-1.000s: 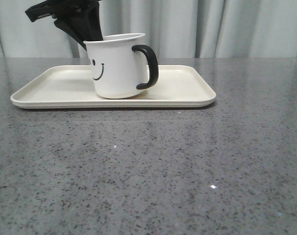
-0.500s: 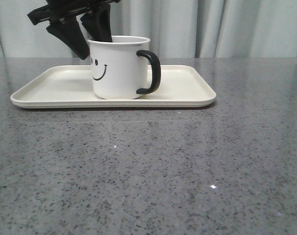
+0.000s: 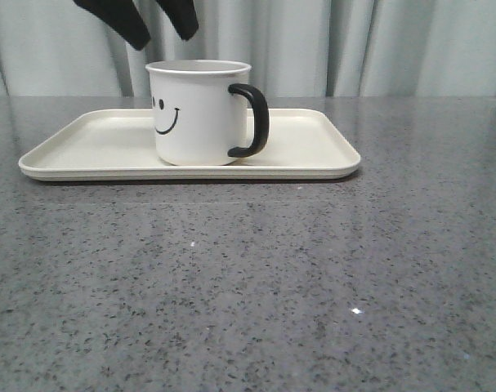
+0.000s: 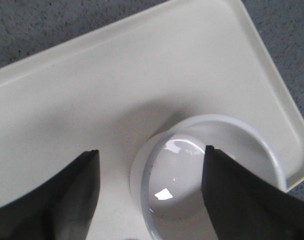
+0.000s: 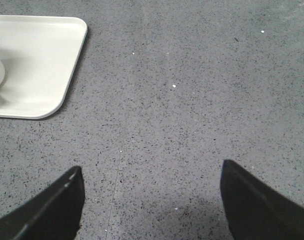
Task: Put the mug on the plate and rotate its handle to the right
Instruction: 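Raise the left gripper away from the mug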
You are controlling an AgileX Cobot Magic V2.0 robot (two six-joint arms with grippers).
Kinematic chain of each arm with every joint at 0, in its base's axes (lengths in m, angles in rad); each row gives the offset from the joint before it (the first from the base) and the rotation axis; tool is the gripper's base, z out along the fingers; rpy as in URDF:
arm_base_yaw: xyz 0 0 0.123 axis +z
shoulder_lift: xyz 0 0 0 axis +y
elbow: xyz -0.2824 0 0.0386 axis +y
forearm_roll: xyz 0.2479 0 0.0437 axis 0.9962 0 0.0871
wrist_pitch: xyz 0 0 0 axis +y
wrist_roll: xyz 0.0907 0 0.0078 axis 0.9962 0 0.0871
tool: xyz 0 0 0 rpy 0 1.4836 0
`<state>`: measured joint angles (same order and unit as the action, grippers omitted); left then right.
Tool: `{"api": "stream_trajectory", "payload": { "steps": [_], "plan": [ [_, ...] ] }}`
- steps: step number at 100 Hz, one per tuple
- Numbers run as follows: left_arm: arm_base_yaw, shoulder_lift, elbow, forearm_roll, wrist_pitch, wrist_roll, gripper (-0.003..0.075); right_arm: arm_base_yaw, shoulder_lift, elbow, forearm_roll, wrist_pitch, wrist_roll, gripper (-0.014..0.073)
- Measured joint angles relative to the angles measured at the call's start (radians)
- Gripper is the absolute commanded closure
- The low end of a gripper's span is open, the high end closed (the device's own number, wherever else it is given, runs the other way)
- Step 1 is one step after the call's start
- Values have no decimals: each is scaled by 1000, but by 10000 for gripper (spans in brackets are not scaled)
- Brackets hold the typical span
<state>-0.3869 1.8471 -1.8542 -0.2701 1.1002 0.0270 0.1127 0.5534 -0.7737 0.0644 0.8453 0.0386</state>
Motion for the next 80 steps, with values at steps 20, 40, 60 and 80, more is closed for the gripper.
{"api": "stream_trajectory", "payload": {
  "steps": [20,40,60,80],
  "plan": [
    [6,-123,26,26,-34,0,291,0,0,0,0,0,0,31],
    [86,-277,174,59,-56,0,290,0,0,0,0,0,0,31],
    [198,-484,434,68,-138,7,290,0,0,0,0,-1,0,31],
    [263,-745,736,68,-199,20,290,0,0,0,0,-2,0,31]
  ]
}}
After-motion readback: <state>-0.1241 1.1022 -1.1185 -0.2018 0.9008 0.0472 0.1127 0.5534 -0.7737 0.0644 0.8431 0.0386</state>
